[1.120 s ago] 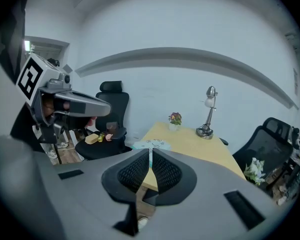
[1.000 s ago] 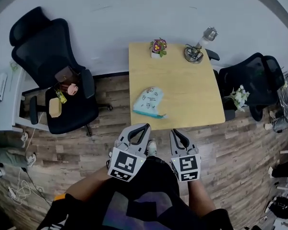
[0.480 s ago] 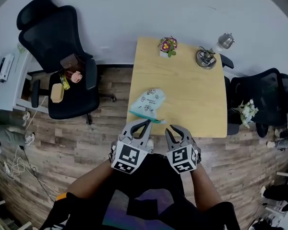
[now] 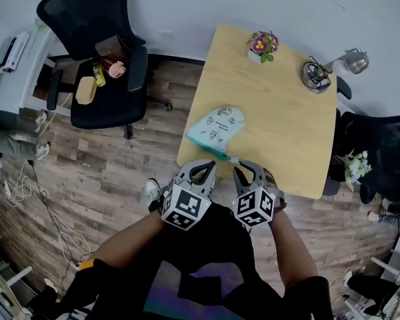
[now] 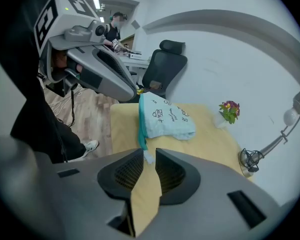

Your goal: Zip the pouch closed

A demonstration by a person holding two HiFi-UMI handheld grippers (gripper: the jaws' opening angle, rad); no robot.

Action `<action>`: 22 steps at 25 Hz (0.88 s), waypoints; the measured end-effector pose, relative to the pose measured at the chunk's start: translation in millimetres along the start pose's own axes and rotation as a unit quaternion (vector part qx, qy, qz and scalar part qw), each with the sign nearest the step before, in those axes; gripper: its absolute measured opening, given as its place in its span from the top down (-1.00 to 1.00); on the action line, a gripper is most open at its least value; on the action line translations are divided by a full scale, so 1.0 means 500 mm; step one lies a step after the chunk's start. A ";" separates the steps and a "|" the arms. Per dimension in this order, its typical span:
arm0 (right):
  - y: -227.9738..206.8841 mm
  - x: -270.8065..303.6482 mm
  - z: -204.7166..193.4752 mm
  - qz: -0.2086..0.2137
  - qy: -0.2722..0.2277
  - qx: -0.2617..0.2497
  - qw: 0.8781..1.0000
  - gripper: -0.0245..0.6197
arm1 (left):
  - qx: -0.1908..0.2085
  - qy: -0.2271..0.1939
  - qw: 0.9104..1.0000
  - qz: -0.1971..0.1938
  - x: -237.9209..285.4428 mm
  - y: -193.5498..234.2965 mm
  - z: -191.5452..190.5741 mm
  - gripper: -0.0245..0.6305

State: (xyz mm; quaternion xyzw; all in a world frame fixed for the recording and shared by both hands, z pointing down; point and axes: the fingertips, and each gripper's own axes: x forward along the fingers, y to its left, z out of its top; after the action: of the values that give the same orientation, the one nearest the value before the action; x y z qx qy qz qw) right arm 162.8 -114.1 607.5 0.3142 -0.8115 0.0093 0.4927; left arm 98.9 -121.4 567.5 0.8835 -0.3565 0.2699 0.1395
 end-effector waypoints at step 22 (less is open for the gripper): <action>0.015 0.062 -0.029 0.101 0.025 -0.048 0.993 0.86 | 0.015 0.061 0.998 -0.020 0.052 -0.014 -0.068 0.89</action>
State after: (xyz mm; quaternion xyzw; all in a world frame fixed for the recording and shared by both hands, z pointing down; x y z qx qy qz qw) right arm 160.3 -118.8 642.1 0.2067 -0.8260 0.0277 0.5237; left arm 106.6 -115.8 609.5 0.8743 -0.3256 0.3257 0.1535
